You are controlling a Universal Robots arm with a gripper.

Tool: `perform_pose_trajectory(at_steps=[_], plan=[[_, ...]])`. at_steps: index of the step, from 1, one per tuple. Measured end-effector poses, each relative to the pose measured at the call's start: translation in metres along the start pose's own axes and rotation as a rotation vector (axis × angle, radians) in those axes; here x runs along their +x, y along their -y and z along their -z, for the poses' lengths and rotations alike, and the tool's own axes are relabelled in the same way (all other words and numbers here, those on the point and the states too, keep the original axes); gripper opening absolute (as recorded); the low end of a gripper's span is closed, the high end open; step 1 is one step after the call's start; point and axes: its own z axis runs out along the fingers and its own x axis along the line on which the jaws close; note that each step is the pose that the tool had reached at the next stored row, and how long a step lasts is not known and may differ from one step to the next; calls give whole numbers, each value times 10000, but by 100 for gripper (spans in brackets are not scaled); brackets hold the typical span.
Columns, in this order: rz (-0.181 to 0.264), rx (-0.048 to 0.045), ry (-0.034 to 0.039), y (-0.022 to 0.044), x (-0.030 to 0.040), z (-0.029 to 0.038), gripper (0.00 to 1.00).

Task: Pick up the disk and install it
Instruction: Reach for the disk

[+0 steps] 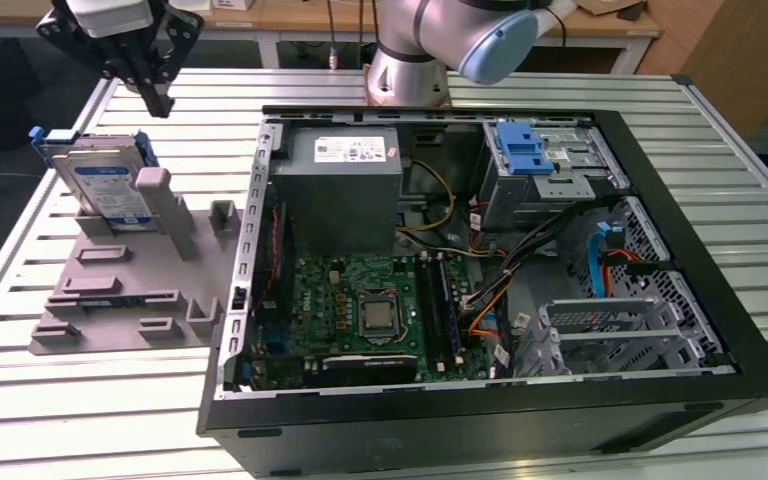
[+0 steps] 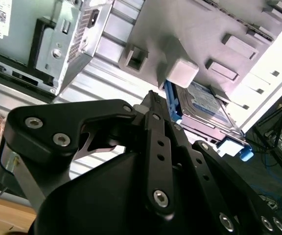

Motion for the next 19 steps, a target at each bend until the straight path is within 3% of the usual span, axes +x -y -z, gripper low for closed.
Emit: perform_pose_trajectory(at_steps=[7,19], plan=[[-4,0,-1,-32,255,-19,11],[-26,9,-81,-143,552,-103,11]])
